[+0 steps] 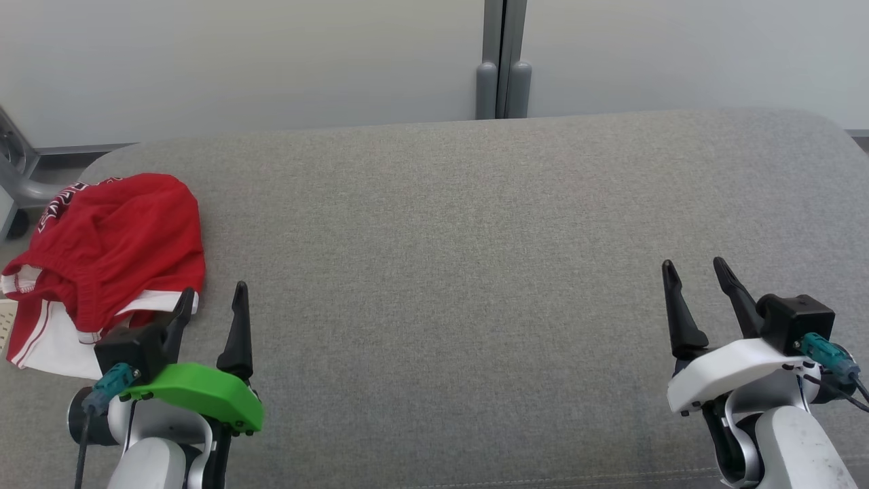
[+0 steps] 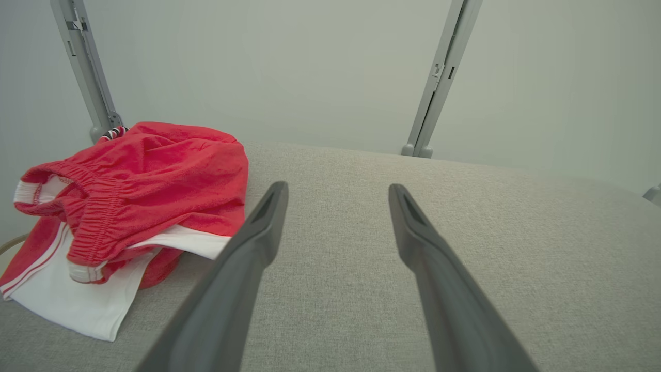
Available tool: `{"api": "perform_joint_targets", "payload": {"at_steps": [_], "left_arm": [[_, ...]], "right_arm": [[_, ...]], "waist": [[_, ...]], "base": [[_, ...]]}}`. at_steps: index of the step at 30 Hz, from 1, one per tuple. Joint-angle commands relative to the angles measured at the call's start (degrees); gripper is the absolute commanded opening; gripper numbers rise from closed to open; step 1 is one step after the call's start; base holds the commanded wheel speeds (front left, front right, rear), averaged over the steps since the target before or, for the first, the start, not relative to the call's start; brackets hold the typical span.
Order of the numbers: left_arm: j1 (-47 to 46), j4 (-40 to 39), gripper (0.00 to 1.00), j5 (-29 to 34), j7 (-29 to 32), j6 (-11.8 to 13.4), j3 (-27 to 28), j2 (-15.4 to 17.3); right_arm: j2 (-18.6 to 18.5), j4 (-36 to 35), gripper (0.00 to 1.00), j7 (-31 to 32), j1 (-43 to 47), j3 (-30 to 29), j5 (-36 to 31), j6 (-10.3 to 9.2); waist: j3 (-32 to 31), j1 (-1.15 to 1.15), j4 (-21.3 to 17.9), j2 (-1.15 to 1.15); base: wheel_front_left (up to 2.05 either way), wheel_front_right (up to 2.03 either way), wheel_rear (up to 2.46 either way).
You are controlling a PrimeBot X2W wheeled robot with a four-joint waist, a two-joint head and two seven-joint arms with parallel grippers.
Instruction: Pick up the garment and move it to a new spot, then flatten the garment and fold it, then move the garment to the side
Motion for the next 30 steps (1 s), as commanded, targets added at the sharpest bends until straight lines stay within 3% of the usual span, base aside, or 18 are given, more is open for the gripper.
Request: {"api": "perform_joint_targets", "payload": {"at_steps": [1,21,26,30], "left_arm": [[0.3,-0.5,1.0,1.5,0.1,0.4,0.1,0.7],[0.6,-0.7,1.0,6.1,0.4,1.9,0.5,0.4],[0.6,-1.0,1.0,6.7,0.2,2.6,0.8,0.0],[0.3,-1.2,1.0,7.8,0.3,3.4,0.6,-0.5]], "right_arm": [[0.1,-1.0,1.0,-0.5,0.7,-0.2,-1.6,0.01],[1.2,-3.1,1.0,-2.5,3.0,1.0,-8.3,0.02],[1.3,-3.4,1.0,-3.2,3.4,2.2,-9.4,0.02],[1.4,-3.6,1.0,-3.9,3.9,3.2,-10.1,0.01]], "waist": [[0.0,0.0,0.0,0.0],[-0.1,0.0,1.8,0.0],[-0.4,0.0,4.7,0.0],[-0.6,0.0,9.3,0.0]], "base": [[0.0,0.0,0.0],[0.0,0.0,0.0],[0.0,0.0,0.0],[0.0,0.0,0.0]]}}
